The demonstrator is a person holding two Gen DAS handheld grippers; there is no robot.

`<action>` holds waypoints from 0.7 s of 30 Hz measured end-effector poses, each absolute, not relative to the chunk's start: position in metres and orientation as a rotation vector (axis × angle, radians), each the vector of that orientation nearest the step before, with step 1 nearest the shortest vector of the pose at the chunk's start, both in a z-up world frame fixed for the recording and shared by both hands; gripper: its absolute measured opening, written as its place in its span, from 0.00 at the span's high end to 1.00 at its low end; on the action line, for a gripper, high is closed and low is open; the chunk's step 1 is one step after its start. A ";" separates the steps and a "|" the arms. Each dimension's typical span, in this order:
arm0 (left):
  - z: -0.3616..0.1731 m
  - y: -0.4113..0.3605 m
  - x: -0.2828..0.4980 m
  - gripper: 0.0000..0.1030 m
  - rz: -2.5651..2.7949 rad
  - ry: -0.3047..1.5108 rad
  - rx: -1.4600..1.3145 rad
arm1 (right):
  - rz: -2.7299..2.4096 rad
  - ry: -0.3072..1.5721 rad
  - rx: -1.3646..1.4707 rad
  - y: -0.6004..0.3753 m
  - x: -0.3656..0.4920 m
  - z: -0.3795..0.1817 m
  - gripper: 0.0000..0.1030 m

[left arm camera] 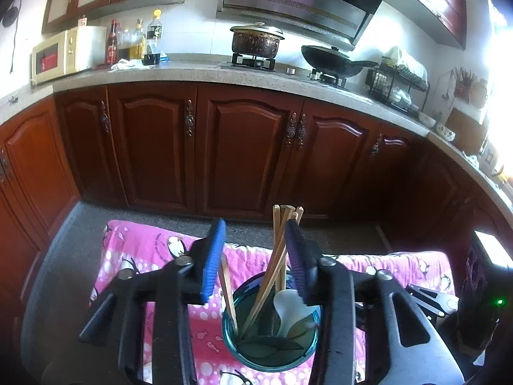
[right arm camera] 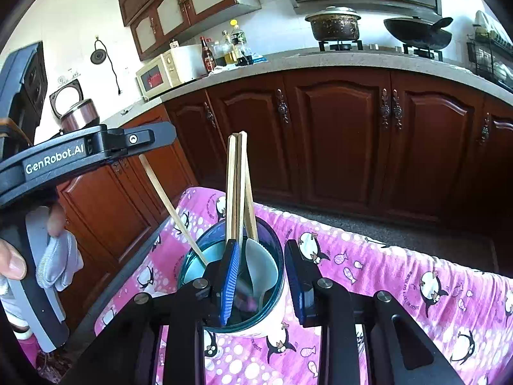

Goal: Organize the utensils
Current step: 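Open both grippers to drop the spoon and chopstick into the holder, then move the right gripper down to one fork while the left gripper approaches the other fork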

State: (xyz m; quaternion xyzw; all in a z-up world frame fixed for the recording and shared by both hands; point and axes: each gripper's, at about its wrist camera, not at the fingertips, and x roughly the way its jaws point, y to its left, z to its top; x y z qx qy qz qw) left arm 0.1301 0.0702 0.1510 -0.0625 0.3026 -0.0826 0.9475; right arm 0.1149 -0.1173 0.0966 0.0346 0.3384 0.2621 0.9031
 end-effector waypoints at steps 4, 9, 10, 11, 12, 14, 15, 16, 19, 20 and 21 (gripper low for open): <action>0.154 0.070 0.126 0.61 -0.166 0.613 -0.126 | 0.538 0.697 0.084 -0.123 0.113 0.099 0.73; 0.160 0.071 0.120 0.52 -0.173 0.611 -0.146 | 0.532 0.706 0.104 -0.129 0.108 0.097 0.72; 0.161 0.071 0.117 0.51 -0.175 0.609 -0.149 | 0.530 0.706 0.105 -0.130 0.106 0.098 0.71; 0.162 0.071 0.115 0.48 -0.175 0.607 -0.149 | 0.530 0.706 0.108 -0.131 0.104 0.098 0.71; 0.164 0.071 0.112 0.44 -0.175 0.604 -0.148 | 0.531 0.707 0.111 -0.132 0.103 0.098 0.71; 0.166 0.070 0.105 0.41 -0.176 0.596 -0.140 | 0.528 0.704 0.110 -0.133 0.098 0.099 0.71; 0.166 0.069 0.102 0.40 -0.172 0.594 -0.133 | 0.528 0.701 0.109 -0.133 0.096 0.099 0.71; 0.166 0.068 0.099 0.39 -0.167 0.592 -0.124 | 0.528 0.699 0.107 -0.134 0.094 0.100 0.70; 0.165 0.063 0.090 0.38 -0.157 0.592 -0.101 | 0.518 0.689 0.091 -0.133 0.087 0.102 0.66; 0.163 0.062 0.086 0.38 -0.151 0.596 -0.093 | 0.515 0.686 0.086 -0.133 0.085 0.103 0.66; 0.162 0.061 0.084 0.38 -0.148 0.597 -0.089 | 0.511 0.684 0.082 -0.133 0.082 0.103 0.65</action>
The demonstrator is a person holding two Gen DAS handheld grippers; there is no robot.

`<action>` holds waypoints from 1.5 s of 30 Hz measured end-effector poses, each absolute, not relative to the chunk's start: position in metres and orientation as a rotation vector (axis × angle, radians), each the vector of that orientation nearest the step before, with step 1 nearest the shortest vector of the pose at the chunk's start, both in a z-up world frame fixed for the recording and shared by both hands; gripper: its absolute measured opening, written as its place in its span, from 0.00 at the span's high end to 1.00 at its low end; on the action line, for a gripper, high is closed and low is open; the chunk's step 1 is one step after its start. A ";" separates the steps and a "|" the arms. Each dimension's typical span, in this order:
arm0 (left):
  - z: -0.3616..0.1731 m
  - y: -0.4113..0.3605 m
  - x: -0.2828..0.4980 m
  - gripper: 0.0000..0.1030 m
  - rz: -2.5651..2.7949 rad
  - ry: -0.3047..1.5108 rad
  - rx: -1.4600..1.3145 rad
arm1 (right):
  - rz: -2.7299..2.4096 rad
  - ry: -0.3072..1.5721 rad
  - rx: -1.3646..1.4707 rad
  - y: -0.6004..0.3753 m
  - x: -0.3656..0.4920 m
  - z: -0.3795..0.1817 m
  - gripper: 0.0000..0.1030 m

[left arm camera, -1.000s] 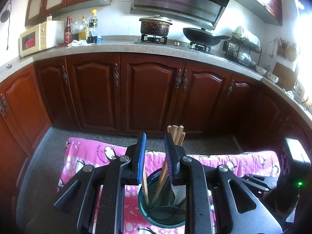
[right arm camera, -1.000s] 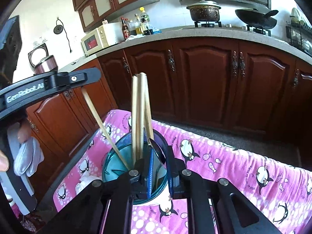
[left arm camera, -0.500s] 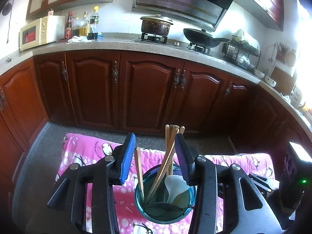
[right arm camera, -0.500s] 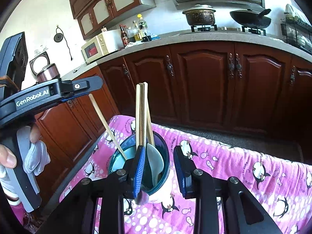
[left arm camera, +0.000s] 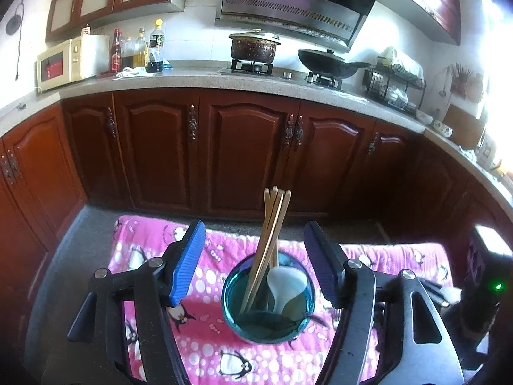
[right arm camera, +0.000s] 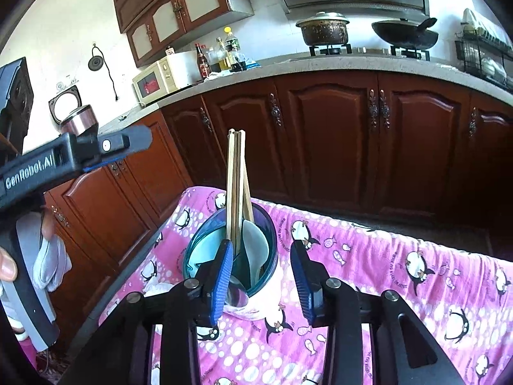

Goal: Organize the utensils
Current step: 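Move the right gripper down to one fork while the left gripper approaches the other fork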

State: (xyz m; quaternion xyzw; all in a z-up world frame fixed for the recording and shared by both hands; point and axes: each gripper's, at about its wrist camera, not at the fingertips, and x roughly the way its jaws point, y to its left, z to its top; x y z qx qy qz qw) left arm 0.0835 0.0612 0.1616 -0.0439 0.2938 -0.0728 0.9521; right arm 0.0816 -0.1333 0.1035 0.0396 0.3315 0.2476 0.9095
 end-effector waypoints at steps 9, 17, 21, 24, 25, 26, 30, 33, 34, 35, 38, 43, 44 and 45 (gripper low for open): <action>0.140 0.050 0.053 0.36 -0.133 0.629 -0.048 | 0.485 0.686 0.076 -0.143 0.064 0.103 0.62; 0.124 0.035 0.024 0.32 -0.173 0.657 -0.025 | 0.440 0.698 0.059 -0.167 0.036 0.098 0.60; 0.112 0.026 0.008 0.32 -0.230 0.696 -0.035 | 0.396 0.716 0.069 -0.191 0.020 0.090 0.59; 0.100 0.019 -0.002 0.32 -0.263 0.730 -0.045 | 0.356 0.739 0.079 -0.211 0.009 0.079 0.57; 0.096 0.016 -0.004 0.32 -0.270 0.741 -0.042 | 0.343 0.747 0.085 -0.216 0.005 0.075 0.57; 0.090 0.013 -0.007 0.32 -0.276 0.757 -0.039 | 0.332 0.756 0.094 -0.222 0.002 0.071 0.57; 0.071 0.006 -0.012 0.32 -0.298 0.817 -0.061 | 0.293 0.810 0.143 -0.246 -0.008 0.048 0.57; 0.055 -0.001 -0.015 0.32 -0.315 0.868 -0.072 | 0.283 0.841 0.165 -0.253 -0.014 0.034 0.57; 0.051 -0.002 -0.016 0.32 -0.319 0.878 -0.071 | 0.283 0.853 0.173 -0.254 -0.015 0.029 0.57; 0.046 -0.004 -0.017 0.32 -0.322 0.889 -0.072 | 0.288 0.866 0.184 -0.255 -0.016 0.024 0.57; 0.030 -0.009 -0.018 0.32 -0.330 0.939 -0.077 | 0.340 0.908 0.217 -0.249 -0.015 0.009 0.57; 0.014 -0.009 -0.023 0.32 -0.322 0.973 -0.075 | 0.400 0.980 0.243 -0.229 -0.002 -0.017 0.71; 0.012 -0.008 -0.023 0.32 -0.319 0.980 -0.076 | 0.403 0.990 0.242 -0.225 0.003 -0.022 0.72; 0.010 -0.008 -0.024 0.32 -0.317 0.985 -0.074 | 0.407 1.003 0.244 -0.221 0.008 -0.027 0.73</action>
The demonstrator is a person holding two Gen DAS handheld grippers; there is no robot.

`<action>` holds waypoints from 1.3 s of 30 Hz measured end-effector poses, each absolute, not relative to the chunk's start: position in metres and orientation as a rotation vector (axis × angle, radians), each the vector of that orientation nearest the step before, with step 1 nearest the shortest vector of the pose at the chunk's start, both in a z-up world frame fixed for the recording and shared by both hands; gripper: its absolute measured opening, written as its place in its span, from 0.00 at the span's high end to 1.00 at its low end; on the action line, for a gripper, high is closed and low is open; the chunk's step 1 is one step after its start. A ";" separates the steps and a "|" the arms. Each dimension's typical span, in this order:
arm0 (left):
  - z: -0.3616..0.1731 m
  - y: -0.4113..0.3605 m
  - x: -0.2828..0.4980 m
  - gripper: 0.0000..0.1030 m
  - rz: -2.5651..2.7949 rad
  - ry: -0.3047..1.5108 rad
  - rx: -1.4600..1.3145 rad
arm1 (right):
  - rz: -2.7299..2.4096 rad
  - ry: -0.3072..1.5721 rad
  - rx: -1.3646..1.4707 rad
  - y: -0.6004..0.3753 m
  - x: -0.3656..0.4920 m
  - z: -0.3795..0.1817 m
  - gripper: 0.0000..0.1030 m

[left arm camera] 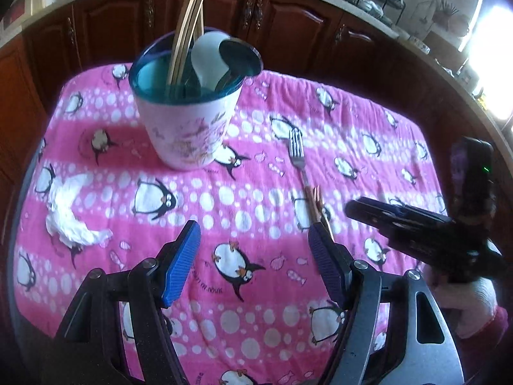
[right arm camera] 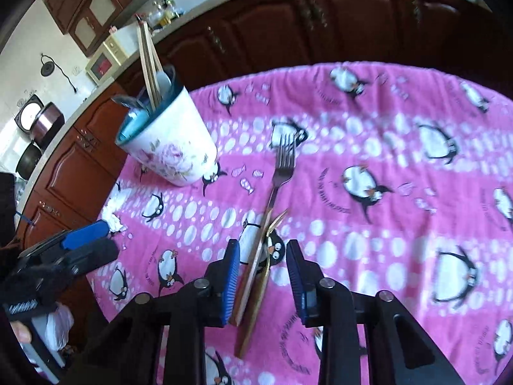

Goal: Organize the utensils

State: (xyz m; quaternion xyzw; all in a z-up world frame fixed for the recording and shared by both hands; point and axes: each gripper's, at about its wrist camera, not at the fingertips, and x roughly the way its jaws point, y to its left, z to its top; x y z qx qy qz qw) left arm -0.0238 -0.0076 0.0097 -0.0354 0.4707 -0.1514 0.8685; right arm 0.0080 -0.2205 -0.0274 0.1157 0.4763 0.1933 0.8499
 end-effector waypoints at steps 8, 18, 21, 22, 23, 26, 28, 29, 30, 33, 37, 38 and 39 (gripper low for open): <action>-0.002 -0.003 -0.022 0.32 -0.288 1.021 -0.060 | 0.398 1.065 0.294 -0.211 0.038 -0.057 0.92; -0.011 -0.013 -0.012 0.32 -0.299 1.051 -0.084 | 0.357 1.023 0.355 -0.250 0.029 -0.047 0.97; -0.013 -0.021 -0.010 0.32 -0.308 1.054 -0.079 | 0.395 1.005 0.380 -0.249 0.029 -0.043 0.96; -0.013 -0.024 -0.010 0.32 -0.309 1.056 -0.073 | 0.407 1.010 0.376 -0.246 0.029 -0.042 0.93; -0.014 -0.026 -0.011 0.32 -0.312 1.058 -0.065 | 0.416 1.016 0.369 -0.241 0.030 -0.043 0.91; -0.014 -0.030 -0.012 0.32 -0.315 1.062 -0.049 | 0.424 1.039 0.359 -0.227 0.037 -0.049 0.86; -0.013 -0.030 -0.013 0.32 -0.312 1.061 -0.045 | 0.421 1.065 0.395 -0.223 0.044 -0.057 0.86; -0.013 -0.029 -0.013 0.32 -0.311 1.060 -0.043 | 0.422 1.077 0.414 -0.223 0.047 -0.062 0.86; -0.012 -0.029 -0.013 0.32 -0.309 1.059 -0.042 | 0.425 1.091 0.429 -0.222 0.049 -0.066 0.87; -0.011 -0.028 -0.011 0.32 -0.305 1.058 -0.039 | 0.428 1.077 0.409 -0.222 0.045 -0.065 0.95; -0.017 -0.035 -0.007 0.32 -0.313 1.071 -0.035 | 0.401 1.031 0.409 -0.241 0.037 -0.053 0.96; -0.019 -0.040 -0.006 0.32 -0.321 1.076 -0.035 | 0.385 1.024 0.402 -0.247 0.036 -0.051 0.96; -0.021 -0.043 -0.004 0.32 -0.325 1.079 -0.036 | 0.354 1.018 0.391 -0.256 0.034 -0.048 0.96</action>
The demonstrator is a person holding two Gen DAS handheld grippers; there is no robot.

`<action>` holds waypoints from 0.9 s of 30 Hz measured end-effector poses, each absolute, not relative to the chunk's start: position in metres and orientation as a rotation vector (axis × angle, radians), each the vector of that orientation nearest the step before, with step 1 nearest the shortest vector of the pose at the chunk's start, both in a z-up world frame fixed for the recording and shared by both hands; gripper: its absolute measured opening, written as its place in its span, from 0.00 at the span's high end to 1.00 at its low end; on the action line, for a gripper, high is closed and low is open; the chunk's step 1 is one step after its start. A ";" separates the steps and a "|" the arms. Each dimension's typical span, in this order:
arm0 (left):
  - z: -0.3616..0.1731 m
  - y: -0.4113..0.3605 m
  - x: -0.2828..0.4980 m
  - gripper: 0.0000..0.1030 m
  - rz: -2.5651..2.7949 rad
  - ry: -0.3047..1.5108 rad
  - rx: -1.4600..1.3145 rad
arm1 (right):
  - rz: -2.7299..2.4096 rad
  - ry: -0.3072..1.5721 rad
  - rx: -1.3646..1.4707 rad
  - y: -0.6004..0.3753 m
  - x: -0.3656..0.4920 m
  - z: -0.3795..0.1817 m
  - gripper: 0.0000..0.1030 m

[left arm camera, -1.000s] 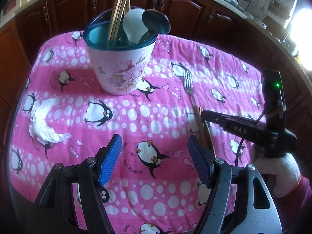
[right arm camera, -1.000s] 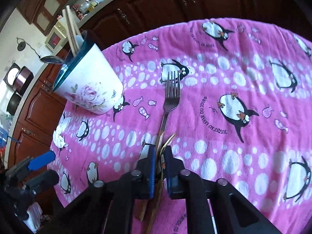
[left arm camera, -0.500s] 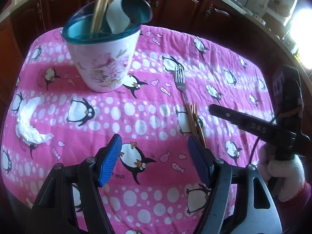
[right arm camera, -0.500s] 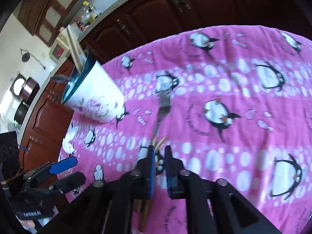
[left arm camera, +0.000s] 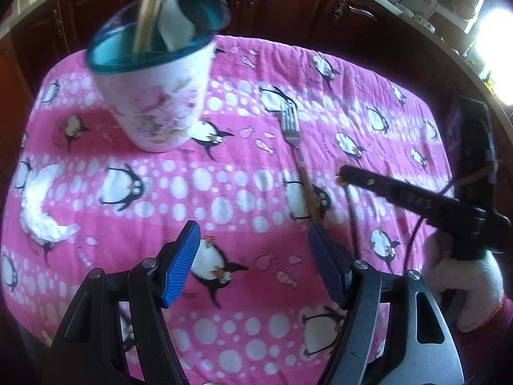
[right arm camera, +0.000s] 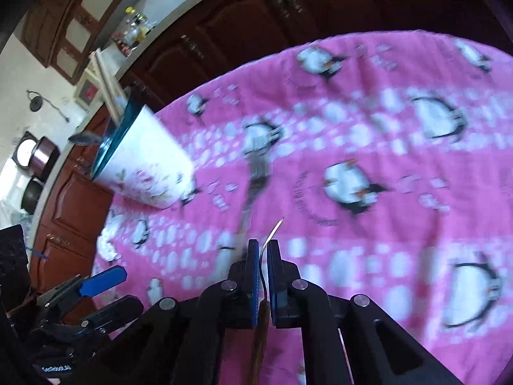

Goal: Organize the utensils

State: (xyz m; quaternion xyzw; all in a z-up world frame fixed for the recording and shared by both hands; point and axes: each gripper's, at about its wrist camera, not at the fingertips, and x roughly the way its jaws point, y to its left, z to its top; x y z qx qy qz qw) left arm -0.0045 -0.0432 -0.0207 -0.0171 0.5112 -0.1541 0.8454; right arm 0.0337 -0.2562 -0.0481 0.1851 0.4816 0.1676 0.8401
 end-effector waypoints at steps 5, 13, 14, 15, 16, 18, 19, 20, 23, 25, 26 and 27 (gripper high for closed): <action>-0.032 -0.073 0.006 0.32 -0.375 1.103 -0.033 | 0.182 1.031 0.290 -0.284 0.031 -0.043 0.96; -0.057 -0.111 0.027 0.57 -0.389 1.158 0.015 | 0.319 1.047 0.409 -0.294 0.024 -0.046 0.77; -0.062 -0.112 0.029 0.66 -0.387 1.175 0.018 | 0.315 1.043 0.410 -0.295 0.022 -0.046 0.76; -0.065 -0.113 0.030 0.71 -0.380 1.180 0.024 | 0.301 1.041 0.399 -0.299 0.020 -0.045 0.76; -0.066 -0.111 0.030 0.74 -0.378 1.162 0.031 | 0.292 1.042 0.392 -0.301 0.018 -0.045 0.76; -0.066 -0.110 0.029 0.84 -0.393 1.149 0.036 | 0.277 1.043 0.386 -0.307 0.015 -0.045 0.76; -0.066 -0.108 0.029 0.88 -0.400 1.149 0.030 | 0.273 1.044 0.387 -0.308 0.014 -0.045 0.76; -0.066 -0.107 0.028 0.92 -0.398 1.148 0.028 | 0.267 1.045 0.388 -0.311 0.013 -0.045 0.76; -0.064 -0.100 0.023 0.92 -0.398 1.144 0.030 | 0.263 1.042 0.395 -0.314 0.012 -0.045 0.75; -0.062 -0.092 0.016 0.93 -0.401 1.145 0.028 | 0.264 1.045 0.392 -0.313 0.011 -0.045 0.73; -0.062 -0.088 0.013 0.93 -0.403 1.143 0.030 | 0.266 1.045 0.387 -0.312 0.010 -0.045 0.73; -0.060 -0.083 0.007 0.93 -0.404 1.140 0.035 | 0.272 1.046 0.381 -0.311 0.009 -0.045 0.72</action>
